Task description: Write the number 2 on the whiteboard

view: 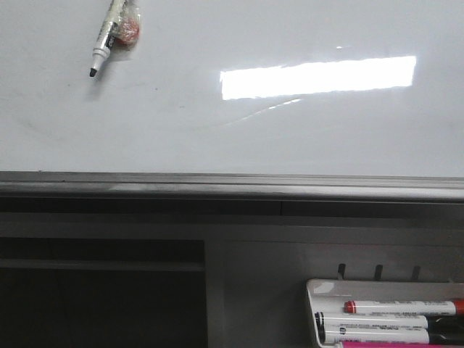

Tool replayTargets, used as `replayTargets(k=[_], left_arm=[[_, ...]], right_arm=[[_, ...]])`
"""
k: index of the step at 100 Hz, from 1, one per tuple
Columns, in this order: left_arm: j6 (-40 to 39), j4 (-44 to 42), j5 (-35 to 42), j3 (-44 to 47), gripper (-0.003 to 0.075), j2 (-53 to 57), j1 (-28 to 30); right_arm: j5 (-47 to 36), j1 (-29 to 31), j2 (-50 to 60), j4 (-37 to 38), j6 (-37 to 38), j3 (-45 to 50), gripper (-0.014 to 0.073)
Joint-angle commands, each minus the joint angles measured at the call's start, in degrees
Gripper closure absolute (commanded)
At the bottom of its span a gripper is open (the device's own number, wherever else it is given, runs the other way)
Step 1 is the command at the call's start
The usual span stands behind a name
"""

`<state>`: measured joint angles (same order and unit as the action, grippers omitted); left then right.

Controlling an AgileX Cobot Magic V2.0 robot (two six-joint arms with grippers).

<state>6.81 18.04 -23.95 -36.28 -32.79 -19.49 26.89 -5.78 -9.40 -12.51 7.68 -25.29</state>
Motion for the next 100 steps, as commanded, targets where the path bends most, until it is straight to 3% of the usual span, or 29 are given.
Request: replayTargets(k=[1,30,54,74,84,100], left_arm=[[0.9,-0.5,2.2,-6.0,0.028,-8.7,-0.2],[5.7,-0.3,3.3,-16.8,0.0282,-28.6,-1.4],[6.5,-0.3,3.8,-22.7,0.0282,-38.6,-6.3],[6.5,-0.3,4.9,-23.9,0.029,-44.8,-6.5],[6.5,-0.3,6.4,-23.9,0.0372,-46.3,-6.5],[6.5,-0.3,8.7,-23.9,0.0621,-46.7,-6.5]], right_arm=[[0.1,0.1,-3.7,0.4,-1.6,-4.5,0.0174],[-0.3,0.1,-5.4,0.4,-1.7,-5.4,0.0174],[-0.9,0.1,-5.4,0.4,-2.2,-5.1,0.0174],[-1.2,0.1,-5.4,0.4,-2.2,-4.6,0.0174],[-1.2,0.1,-5.4,0.4,-2.2,-4.6,0.0174],[-1.2,0.1,-5.4,0.4,-2.2,-4.6,0.0174]])
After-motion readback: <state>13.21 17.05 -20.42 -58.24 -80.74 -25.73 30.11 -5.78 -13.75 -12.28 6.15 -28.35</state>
